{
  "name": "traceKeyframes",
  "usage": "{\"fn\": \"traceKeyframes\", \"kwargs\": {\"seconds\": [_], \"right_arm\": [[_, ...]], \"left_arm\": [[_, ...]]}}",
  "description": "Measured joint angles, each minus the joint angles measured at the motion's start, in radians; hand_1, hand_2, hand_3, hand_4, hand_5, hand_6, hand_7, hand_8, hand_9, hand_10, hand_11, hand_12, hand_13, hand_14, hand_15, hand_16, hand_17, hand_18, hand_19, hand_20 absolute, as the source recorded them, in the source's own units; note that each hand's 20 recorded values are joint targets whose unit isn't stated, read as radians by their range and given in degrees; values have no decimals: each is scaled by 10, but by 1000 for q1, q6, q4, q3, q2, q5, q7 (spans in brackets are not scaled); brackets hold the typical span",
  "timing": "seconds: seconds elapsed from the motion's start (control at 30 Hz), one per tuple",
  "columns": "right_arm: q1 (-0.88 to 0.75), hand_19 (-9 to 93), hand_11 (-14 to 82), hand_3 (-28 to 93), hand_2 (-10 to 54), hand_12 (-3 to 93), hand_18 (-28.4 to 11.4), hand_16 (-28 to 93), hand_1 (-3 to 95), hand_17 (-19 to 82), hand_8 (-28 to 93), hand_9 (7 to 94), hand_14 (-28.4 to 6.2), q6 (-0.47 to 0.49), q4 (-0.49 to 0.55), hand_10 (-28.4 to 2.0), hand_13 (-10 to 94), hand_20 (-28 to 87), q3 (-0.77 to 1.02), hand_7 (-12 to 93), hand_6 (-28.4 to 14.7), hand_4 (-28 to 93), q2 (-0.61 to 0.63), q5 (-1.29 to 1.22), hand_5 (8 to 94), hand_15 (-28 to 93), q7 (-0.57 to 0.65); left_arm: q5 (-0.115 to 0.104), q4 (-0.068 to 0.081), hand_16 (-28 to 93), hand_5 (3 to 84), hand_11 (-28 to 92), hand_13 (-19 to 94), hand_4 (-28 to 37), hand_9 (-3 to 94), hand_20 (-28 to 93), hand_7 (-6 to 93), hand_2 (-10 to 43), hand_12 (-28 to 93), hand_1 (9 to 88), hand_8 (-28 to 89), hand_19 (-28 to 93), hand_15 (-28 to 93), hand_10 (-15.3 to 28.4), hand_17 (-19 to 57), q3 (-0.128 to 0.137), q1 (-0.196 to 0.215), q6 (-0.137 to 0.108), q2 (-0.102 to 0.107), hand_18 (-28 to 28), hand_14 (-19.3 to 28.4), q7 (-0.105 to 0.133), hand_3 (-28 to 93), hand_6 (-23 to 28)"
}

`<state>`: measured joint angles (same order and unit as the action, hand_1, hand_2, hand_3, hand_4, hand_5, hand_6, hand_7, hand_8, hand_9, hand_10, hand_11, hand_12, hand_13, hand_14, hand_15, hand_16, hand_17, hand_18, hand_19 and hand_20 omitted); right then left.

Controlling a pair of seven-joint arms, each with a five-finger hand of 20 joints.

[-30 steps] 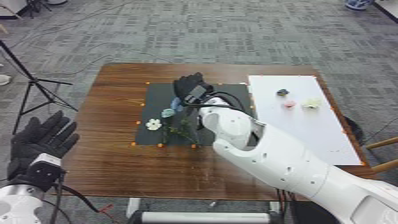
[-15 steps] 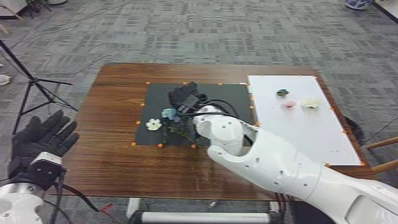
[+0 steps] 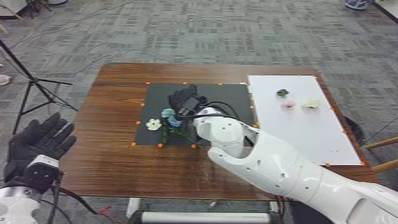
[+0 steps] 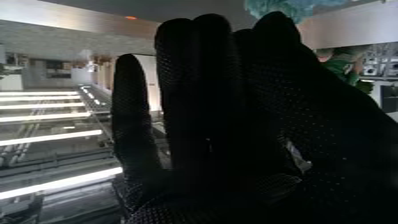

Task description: Arrange flowers

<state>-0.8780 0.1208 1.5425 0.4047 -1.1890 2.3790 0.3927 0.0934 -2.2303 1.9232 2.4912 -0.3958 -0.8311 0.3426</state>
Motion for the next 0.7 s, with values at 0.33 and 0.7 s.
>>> {"fn": "traceKeyframes", "kwargs": {"seconds": [0.33, 0.7], "right_arm": [[-104, 623, 165, 814, -95, 150, -217, 146, 462, 182, -128, 494, -155, -2, 63, -173, 450, 185, 205, 166, -37, -283, -1, 8, 509, 544, 4], [-276, 603, 161, 815, -95, 124, -210, 58, 448, 177, -130, 489, -152, -174, 159, -150, 395, 159, 481, 171, -37, -283, 253, -51, 510, 455, 93]], "left_arm": [[1, 2, -8, 394, 165, 222, -247, 310, 124, 113, 150, 138, 279, -75, 183, 249, 134, -31, -6, -8, 1, -7, 111, 134, -4, 704, 82], [2, -7, -8, 394, 165, 222, -257, 311, 124, 114, 149, 138, 274, -75, 182, 248, 132, -31, 42, 39, 5, -17, 112, 133, 2, 705, 81]]}}
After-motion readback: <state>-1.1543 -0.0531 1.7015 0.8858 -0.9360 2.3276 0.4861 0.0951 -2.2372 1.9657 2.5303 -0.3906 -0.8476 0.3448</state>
